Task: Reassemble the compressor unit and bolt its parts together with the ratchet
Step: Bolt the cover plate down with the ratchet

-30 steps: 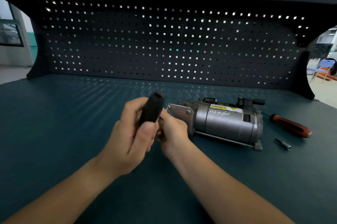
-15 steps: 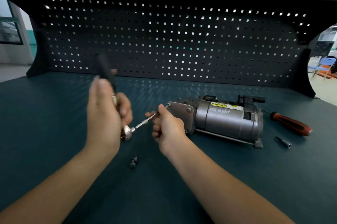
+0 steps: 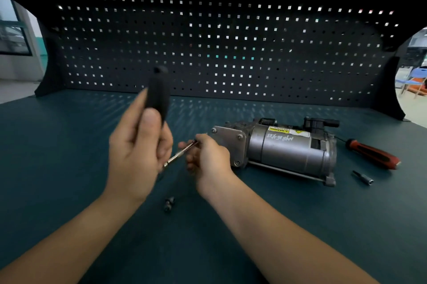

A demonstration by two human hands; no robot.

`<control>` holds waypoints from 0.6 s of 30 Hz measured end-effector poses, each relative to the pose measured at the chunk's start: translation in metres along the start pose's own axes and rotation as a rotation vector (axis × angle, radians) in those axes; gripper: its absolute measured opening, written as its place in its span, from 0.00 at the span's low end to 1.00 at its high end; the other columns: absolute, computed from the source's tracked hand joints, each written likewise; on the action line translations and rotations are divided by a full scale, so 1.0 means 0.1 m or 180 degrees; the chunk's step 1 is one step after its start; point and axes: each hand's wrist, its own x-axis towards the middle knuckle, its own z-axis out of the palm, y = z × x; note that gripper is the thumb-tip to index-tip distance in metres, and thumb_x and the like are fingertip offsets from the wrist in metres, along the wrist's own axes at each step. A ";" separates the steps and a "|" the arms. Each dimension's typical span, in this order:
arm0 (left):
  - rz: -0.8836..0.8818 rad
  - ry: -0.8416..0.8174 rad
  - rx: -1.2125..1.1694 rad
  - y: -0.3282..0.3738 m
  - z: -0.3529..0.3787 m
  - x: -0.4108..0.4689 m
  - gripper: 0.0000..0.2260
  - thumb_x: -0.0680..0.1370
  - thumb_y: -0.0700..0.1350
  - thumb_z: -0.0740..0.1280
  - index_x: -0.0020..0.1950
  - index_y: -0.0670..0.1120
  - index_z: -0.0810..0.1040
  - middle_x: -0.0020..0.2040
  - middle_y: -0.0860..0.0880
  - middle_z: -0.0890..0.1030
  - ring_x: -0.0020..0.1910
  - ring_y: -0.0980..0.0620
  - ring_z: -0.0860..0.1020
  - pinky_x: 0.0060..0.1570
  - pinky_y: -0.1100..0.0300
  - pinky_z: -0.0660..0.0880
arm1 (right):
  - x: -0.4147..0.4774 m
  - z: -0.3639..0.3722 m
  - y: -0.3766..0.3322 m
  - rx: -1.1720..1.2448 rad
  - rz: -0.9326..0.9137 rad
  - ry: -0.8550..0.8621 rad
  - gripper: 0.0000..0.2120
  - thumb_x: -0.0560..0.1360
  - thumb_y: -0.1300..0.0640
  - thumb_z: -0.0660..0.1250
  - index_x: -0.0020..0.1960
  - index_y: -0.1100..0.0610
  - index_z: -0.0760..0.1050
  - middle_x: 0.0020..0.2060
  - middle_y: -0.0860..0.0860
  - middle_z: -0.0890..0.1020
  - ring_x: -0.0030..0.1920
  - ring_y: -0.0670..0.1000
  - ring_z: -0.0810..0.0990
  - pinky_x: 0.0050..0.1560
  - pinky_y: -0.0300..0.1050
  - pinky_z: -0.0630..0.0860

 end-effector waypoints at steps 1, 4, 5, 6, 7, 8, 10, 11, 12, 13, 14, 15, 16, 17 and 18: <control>-0.0091 0.0106 -0.0119 0.03 -0.01 0.03 0.12 0.78 0.55 0.54 0.54 0.56 0.75 0.24 0.57 0.65 0.20 0.60 0.62 0.21 0.69 0.61 | 0.00 -0.01 0.00 0.0032 -0.0019 0.0030 0.14 0.78 0.60 0.59 0.34 0.60 0.71 0.22 0.50 0.79 0.16 0.44 0.66 0.20 0.33 0.63; -0.0388 0.0334 -0.0411 0.00 -0.02 0.08 0.11 0.78 0.56 0.55 0.50 0.62 0.76 0.23 0.55 0.64 0.19 0.58 0.60 0.22 0.68 0.59 | -0.03 -0.02 -0.01 0.0045 0.0003 0.0114 0.15 0.77 0.60 0.60 0.32 0.60 0.71 0.23 0.50 0.79 0.17 0.44 0.67 0.22 0.36 0.64; -0.0499 0.0403 -0.0491 -0.02 -0.02 0.08 0.11 0.78 0.55 0.54 0.50 0.62 0.77 0.22 0.55 0.64 0.19 0.58 0.59 0.22 0.68 0.59 | -0.03 -0.03 -0.01 0.0070 0.0007 0.0146 0.15 0.77 0.60 0.60 0.32 0.60 0.71 0.23 0.50 0.79 0.17 0.44 0.67 0.22 0.36 0.64; -0.0600 0.0477 -0.0562 -0.04 -0.02 0.08 0.12 0.78 0.55 0.54 0.51 0.62 0.77 0.22 0.55 0.64 0.18 0.58 0.59 0.22 0.67 0.58 | -0.03 -0.03 -0.01 0.0095 -0.0008 0.0172 0.15 0.77 0.61 0.60 0.32 0.59 0.71 0.23 0.51 0.80 0.17 0.44 0.67 0.23 0.36 0.64; -0.0670 0.0550 -0.0640 -0.06 -0.02 0.08 0.13 0.78 0.54 0.53 0.51 0.61 0.77 0.21 0.54 0.64 0.18 0.58 0.59 0.22 0.67 0.58 | -0.03 -0.04 -0.01 0.0105 -0.0034 0.0170 0.14 0.77 0.61 0.60 0.32 0.59 0.71 0.24 0.51 0.80 0.17 0.44 0.67 0.22 0.36 0.64; -0.0729 0.0608 -0.0651 -0.08 -0.03 0.09 0.13 0.78 0.54 0.53 0.51 0.60 0.76 0.21 0.54 0.64 0.18 0.58 0.58 0.22 0.68 0.58 | -0.03 -0.04 0.00 0.0092 -0.0053 0.0164 0.14 0.77 0.60 0.61 0.33 0.59 0.71 0.24 0.51 0.80 0.17 0.44 0.67 0.22 0.36 0.64; -0.0760 0.0659 -0.0762 -0.07 -0.05 0.10 0.13 0.78 0.54 0.52 0.51 0.58 0.76 0.21 0.55 0.64 0.17 0.58 0.58 0.22 0.68 0.57 | -0.04 -0.04 -0.02 0.0087 -0.0091 0.0131 0.13 0.77 0.60 0.61 0.34 0.59 0.71 0.25 0.50 0.81 0.17 0.44 0.67 0.21 0.34 0.64; -0.0772 0.0658 -0.0792 -0.06 -0.05 0.10 0.13 0.78 0.54 0.52 0.52 0.58 0.75 0.21 0.55 0.64 0.17 0.58 0.58 0.22 0.68 0.58 | -0.04 -0.04 -0.02 0.0087 -0.0101 0.0114 0.12 0.77 0.60 0.61 0.34 0.59 0.71 0.25 0.50 0.81 0.17 0.44 0.67 0.20 0.34 0.64; -0.0765 0.0643 -0.0771 -0.07 -0.05 0.10 0.13 0.78 0.54 0.52 0.52 0.58 0.75 0.21 0.55 0.64 0.17 0.58 0.58 0.22 0.68 0.58 | -0.04 -0.04 -0.02 0.0079 -0.0097 0.0097 0.12 0.77 0.59 0.61 0.35 0.59 0.71 0.25 0.50 0.81 0.17 0.44 0.67 0.20 0.34 0.65; -0.0753 0.0624 -0.0776 -0.06 -0.04 0.10 0.13 0.78 0.54 0.51 0.52 0.58 0.75 0.21 0.54 0.64 0.17 0.58 0.58 0.22 0.68 0.58 | -0.04 -0.04 -0.02 0.0076 -0.0098 0.0087 0.12 0.77 0.59 0.61 0.35 0.59 0.71 0.26 0.50 0.81 0.17 0.44 0.68 0.20 0.33 0.65; -0.0741 0.0601 -0.0762 -0.06 -0.04 0.09 0.13 0.78 0.54 0.51 0.52 0.58 0.75 0.21 0.54 0.64 0.17 0.58 0.58 0.22 0.68 0.57 | -0.04 -0.04 -0.02 0.0073 -0.0103 0.0088 0.12 0.77 0.59 0.62 0.35 0.59 0.71 0.26 0.50 0.81 0.17 0.44 0.68 0.20 0.33 0.65; -0.0732 0.0586 -0.0738 -0.06 -0.04 0.09 0.13 0.78 0.54 0.51 0.52 0.58 0.75 0.21 0.54 0.64 0.17 0.58 0.58 0.22 0.68 0.57 | -0.04 -0.04 -0.02 0.0069 -0.0115 0.0079 0.12 0.77 0.59 0.62 0.35 0.59 0.71 0.26 0.51 0.81 0.17 0.44 0.68 0.20 0.33 0.65; -0.0721 0.0563 -0.0701 -0.08 -0.05 0.09 0.13 0.78 0.54 0.51 0.52 0.58 0.74 0.21 0.54 0.64 0.17 0.58 0.58 0.22 0.68 0.57 | -0.03 -0.04 -0.01 0.0057 -0.0132 0.0067 0.12 0.78 0.59 0.61 0.35 0.59 0.71 0.26 0.51 0.81 0.17 0.44 0.68 0.19 0.33 0.65; -0.0725 0.0547 -0.0672 -0.08 -0.05 0.10 0.13 0.78 0.54 0.51 0.52 0.58 0.74 0.21 0.54 0.64 0.17 0.58 0.58 0.22 0.67 0.57 | -0.03 -0.04 -0.01 0.0037 -0.0146 0.0057 0.12 0.78 0.59 0.61 0.35 0.58 0.71 0.27 0.51 0.81 0.17 0.44 0.68 0.19 0.33 0.64; -0.0730 0.0523 -0.0650 -0.07 -0.05 0.10 0.13 0.78 0.54 0.51 0.53 0.57 0.74 0.21 0.54 0.64 0.17 0.58 0.58 0.22 0.67 0.57 | -0.03 -0.04 0.00 0.0012 -0.0160 0.0052 0.13 0.78 0.59 0.61 0.35 0.58 0.71 0.27 0.51 0.81 0.17 0.44 0.68 0.19 0.33 0.64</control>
